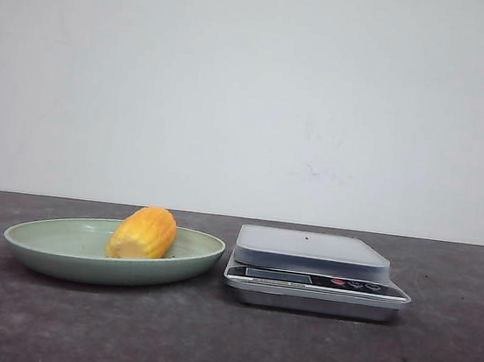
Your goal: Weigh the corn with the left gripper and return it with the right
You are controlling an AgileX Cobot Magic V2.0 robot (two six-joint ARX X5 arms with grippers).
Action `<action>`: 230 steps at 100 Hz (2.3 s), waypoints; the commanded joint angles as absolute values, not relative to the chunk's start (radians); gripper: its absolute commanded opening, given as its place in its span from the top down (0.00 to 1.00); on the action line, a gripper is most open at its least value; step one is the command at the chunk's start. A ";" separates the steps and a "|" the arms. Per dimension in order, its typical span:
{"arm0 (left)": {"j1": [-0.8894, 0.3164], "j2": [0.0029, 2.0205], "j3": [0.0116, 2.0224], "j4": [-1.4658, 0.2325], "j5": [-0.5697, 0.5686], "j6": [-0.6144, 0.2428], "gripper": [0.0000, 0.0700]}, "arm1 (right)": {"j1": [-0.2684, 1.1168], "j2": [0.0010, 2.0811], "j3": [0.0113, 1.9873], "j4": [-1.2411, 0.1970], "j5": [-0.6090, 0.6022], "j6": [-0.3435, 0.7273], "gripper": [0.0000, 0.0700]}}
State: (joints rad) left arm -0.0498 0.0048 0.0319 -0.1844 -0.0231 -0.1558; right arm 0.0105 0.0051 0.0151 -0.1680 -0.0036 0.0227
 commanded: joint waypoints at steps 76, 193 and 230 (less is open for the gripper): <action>-0.049 0.003 0.014 -0.188 -0.022 -0.146 0.98 | 0.011 0.004 0.013 -0.155 -0.001 0.019 0.98; -0.051 0.003 0.015 -0.188 -0.022 -0.150 0.98 | 0.011 0.004 0.013 -0.149 -0.004 0.025 0.98; -0.054 0.003 0.015 -0.179 -0.022 -0.186 0.98 | 0.011 0.004 0.014 -0.081 -0.005 0.149 0.99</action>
State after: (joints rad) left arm -0.0509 0.0048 0.0319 -0.1844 -0.0231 -0.1585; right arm 0.0105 0.0051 0.0151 -0.0967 -0.0013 0.0681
